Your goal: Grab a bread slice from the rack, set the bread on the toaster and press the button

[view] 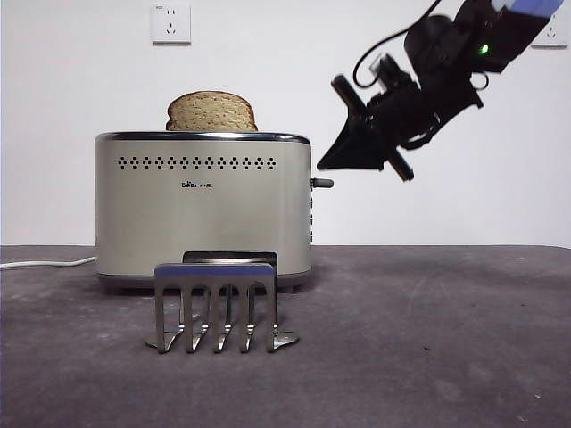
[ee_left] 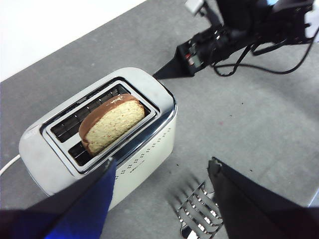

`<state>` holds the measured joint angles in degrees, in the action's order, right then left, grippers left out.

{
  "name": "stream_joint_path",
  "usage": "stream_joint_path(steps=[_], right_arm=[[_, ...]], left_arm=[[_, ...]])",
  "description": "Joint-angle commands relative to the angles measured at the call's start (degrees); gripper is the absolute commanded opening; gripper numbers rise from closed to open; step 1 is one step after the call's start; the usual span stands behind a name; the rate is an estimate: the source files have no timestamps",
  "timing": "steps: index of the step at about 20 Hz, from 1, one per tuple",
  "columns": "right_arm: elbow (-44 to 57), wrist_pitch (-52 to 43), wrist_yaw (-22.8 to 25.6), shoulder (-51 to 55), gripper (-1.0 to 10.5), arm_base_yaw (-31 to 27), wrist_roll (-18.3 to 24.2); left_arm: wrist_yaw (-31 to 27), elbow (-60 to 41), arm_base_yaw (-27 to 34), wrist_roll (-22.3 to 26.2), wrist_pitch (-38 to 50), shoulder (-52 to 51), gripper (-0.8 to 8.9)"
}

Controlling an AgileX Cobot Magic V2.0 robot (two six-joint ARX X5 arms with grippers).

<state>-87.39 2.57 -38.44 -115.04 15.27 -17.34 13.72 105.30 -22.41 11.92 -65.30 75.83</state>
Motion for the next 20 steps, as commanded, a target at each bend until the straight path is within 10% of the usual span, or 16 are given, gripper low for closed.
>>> stream_joint_path(steps=[1,20], right_arm=[[-0.20,-0.35,0.55,-1.55,-0.1,0.22,0.28],[-0.17,9.92,4.48,-8.11,-0.1,0.46,6.88]], left_arm=[[0.24,-0.13,-0.11,-0.39,0.09,-0.20,3.19],[0.22,-0.13,-0.11,-0.39,-1.57,-0.17,3.18]])
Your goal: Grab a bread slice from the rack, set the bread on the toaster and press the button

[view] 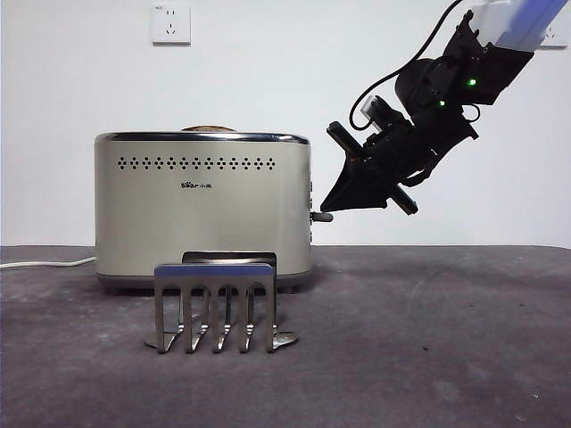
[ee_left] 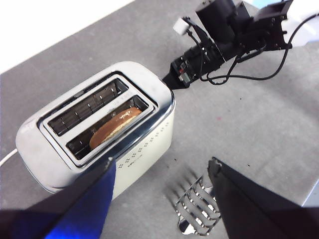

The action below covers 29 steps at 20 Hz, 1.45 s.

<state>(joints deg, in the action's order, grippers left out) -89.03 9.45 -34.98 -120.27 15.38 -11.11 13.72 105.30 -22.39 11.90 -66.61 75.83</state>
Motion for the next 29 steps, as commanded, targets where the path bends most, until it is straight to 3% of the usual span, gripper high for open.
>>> stream_joint_path(steps=[1,10,17,20,25,29], right_arm=[[1.46,3.04,1.03,-2.89,-0.1,0.35,0.68],[1.38,1.51,0.63,-1.51,-0.1,0.35,0.20],[0.81,3.04,0.96,15.82,-0.1,-0.42,0.52],[0.81,10.82,0.98,25.40,-0.1,-0.42,2.27],[0.81,34.69,0.83,39.43,-0.1,-0.24,10.86],[0.81,47.65,0.87,44.76,-0.1,-0.20,15.63]], left_arm=[[0.22,-0.13,-0.13,-0.39,-0.44,-0.17,3.18],[0.09,-0.13,-0.13,-0.37,-0.83,-0.17,3.18],[0.04,-0.13,-0.13,-0.33,-0.72,-0.17,3.18],[0.04,-0.13,-0.13,-0.33,-0.83,-0.17,3.15],[0.22,-0.13,-0.13,-0.33,-3.21,-0.17,3.14],[0.26,-0.13,-0.13,-0.33,-5.09,-0.17,3.13]])
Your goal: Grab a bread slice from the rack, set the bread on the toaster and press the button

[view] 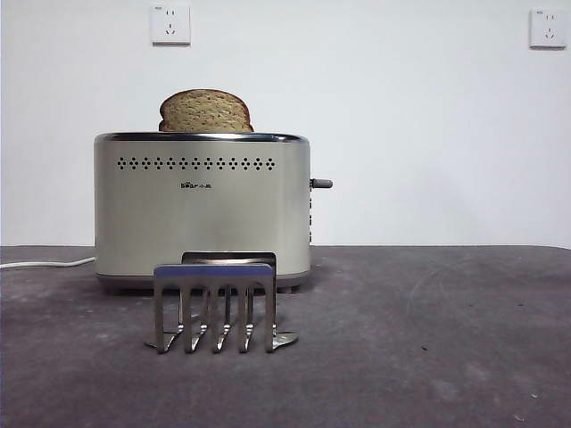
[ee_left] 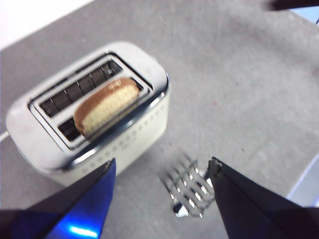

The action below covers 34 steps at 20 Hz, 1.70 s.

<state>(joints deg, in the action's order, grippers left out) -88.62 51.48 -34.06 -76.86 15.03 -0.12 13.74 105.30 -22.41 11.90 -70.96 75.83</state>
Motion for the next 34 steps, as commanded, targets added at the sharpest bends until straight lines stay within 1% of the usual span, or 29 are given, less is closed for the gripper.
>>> stream_joint_path(steps=[1,4,5,6,8,9,13,23,25,26,27,28,31,33,34], right_arm=[[0.39,8.28,-0.04,2.36,-0.1,0.15,5.57],[0.39,15.87,-0.04,4.87,-0.1,0.15,8.72],[0.39,17.88,-0.04,5.57,-0.1,0.15,9.66],[0.39,19.41,-0.07,6.16,-0.1,0.15,10.32],[0.37,21.00,-0.09,7.32,-0.1,0.15,10.51],[0.39,20.98,-0.07,7.69,0.0,0.15,10.49],[0.39,21.00,-0.07,8.04,0.0,0.02,10.05],[0.37,21.00,-0.07,8.04,0.0,0.02,10.08],[0.37,21.00,-0.07,8.04,0.0,0.04,10.08],[0.37,20.98,-0.07,8.04,0.0,0.04,10.08],[0.39,20.98,-0.04,8.04,0.0,0.04,10.08],[0.39,20.98,-0.07,8.04,0.0,0.04,10.08],[0.39,20.98,-0.04,8.04,0.0,0.02,10.08],[0.37,20.98,-0.04,8.04,0.0,0.02,10.08],[0.37,20.98,-0.07,8.04,0.0,0.02,10.08]], left_arm=[[0.24,-0.13,-0.11,-0.35,-1.27,-0.17,3.12],[0.24,-0.13,-0.11,-0.33,-3.19,-0.17,3.08],[0.24,-0.13,-0.11,-0.33,-3.87,-0.17,2.85],[0.24,-0.13,-0.11,-0.33,-4.48,-0.17,2.21],[0.24,-0.13,-0.11,-0.28,-5.42,-0.17,-0.24],[0.24,-0.13,-0.11,-0.28,-5.49,-0.17,-0.09],[-0.09,-0.13,-0.11,-0.31,-5.35,-0.17,-0.03],[-0.09,-0.13,-0.11,-0.31,-3.23,-0.17,-0.03],[-0.92,-0.13,0.50,-0.15,-3.10,-0.48,-0.03],[-1.77,-0.13,1.01,1.79,-2.29,-0.98,-0.03],[-1.64,-0.15,1.68,2.60,-0.83,-1.66,-0.03],[-1.16,-0.31,2.82,2.95,2.45,-3.06,-0.03],[3.04,-2.97,7.63,2.91,15.12,-9.09,-0.03],[5.97,-9.40,11.54,2.84,25.62,-15.32,-0.03],[6.03,-14.71,13.60,2.82,31.36,-19.26,-0.03]])
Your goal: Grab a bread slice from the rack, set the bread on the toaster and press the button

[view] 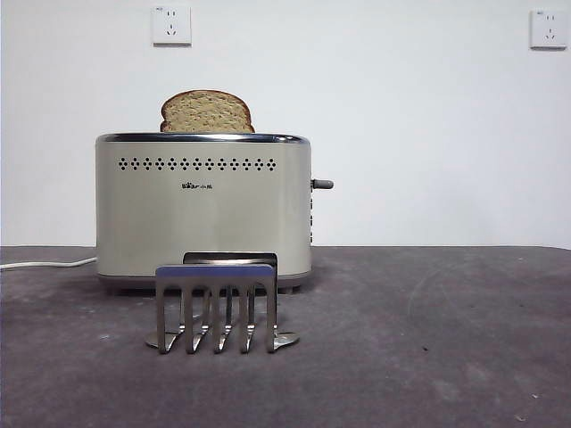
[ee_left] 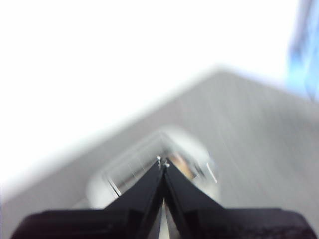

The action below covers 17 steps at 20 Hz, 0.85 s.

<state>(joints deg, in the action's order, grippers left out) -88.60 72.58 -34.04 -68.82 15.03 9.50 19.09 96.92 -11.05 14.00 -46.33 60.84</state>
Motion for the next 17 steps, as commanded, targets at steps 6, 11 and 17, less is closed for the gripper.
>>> stream_joint_path(steps=[6,11,17], right_arm=[[0.35,-0.11,-0.07,0.00,0.0,0.02,0.46],[0.35,-0.11,-0.07,0.00,0.0,0.02,0.46],[0.35,-0.11,-0.07,0.00,0.0,0.02,0.46]], left_arm=[[-1.70,-39.34,11.30,0.72,29.73,-26.60,-0.03],[-4.20,-62.73,14.10,-1.20,39.93,-41.33,-0.03],[-7.10,-83.38,14.47,-2.49,44.44,-51.63,-0.03]])
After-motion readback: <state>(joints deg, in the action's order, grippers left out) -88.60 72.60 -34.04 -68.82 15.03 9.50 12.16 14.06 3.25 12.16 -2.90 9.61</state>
